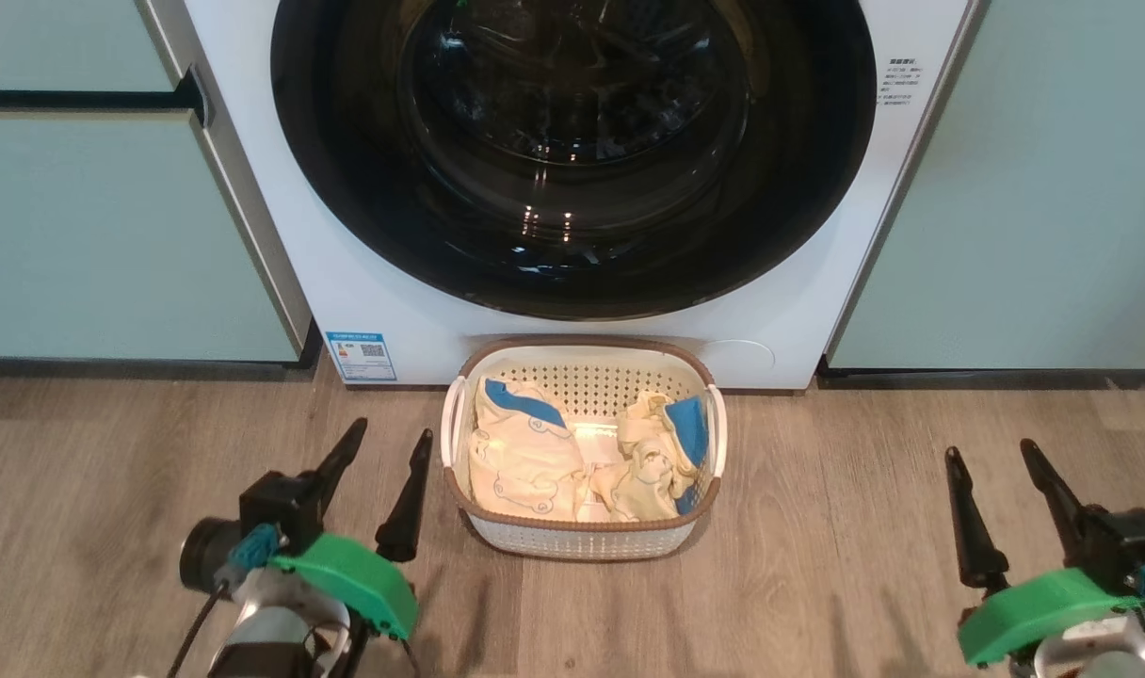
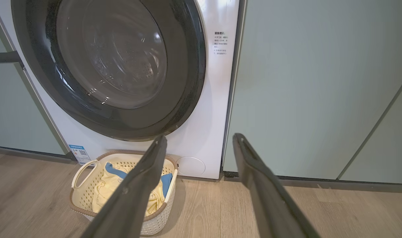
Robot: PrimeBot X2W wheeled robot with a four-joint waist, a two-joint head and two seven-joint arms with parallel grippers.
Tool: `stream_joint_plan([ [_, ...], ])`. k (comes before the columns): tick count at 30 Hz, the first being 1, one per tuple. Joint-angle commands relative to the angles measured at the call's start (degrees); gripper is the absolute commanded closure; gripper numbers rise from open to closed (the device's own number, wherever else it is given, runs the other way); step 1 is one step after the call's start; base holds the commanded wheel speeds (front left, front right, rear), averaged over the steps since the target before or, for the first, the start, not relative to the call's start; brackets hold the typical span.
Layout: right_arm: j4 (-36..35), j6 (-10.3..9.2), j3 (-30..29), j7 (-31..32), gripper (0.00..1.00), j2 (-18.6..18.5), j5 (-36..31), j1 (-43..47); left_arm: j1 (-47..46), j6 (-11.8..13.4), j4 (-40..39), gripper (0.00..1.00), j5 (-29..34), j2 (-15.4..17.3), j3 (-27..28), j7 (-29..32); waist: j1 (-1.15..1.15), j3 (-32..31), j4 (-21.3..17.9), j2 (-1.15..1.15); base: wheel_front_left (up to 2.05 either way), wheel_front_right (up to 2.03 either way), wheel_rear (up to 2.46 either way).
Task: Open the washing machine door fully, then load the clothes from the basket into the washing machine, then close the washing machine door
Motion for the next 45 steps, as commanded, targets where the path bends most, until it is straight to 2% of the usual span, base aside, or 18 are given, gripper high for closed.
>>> stream_joint_plan([
  [1,-2.28,0.25,0.63,-0.80,0.00,-0.03,0.41,-2.69,-3.29,-0.07,-1.56,0.00,-0.25,0.62,2.48,-0.61,0.00,-0.01,0.02,0.00,0.00,0.00,0.00],
  [22,-2.80,0.25,0.26,-0.80,0.00,0.20,-0.21,-2.34,-3.30,-0.06,-1.40,0.00,-0.57,1.64,0.72,-0.61,0.00,0.10,-0.28,0.00,0.11,0.11,-0.23],
  [45,-3.17,0.25,-0.31,-0.80,0.00,0.25,0.31,-2.53,-3.74,0.01,-2.07,0.00,0.71,0.74,2.01,-0.61,0.00,1.01,-0.95,0.00,1.11,1.11,-2.23],
])
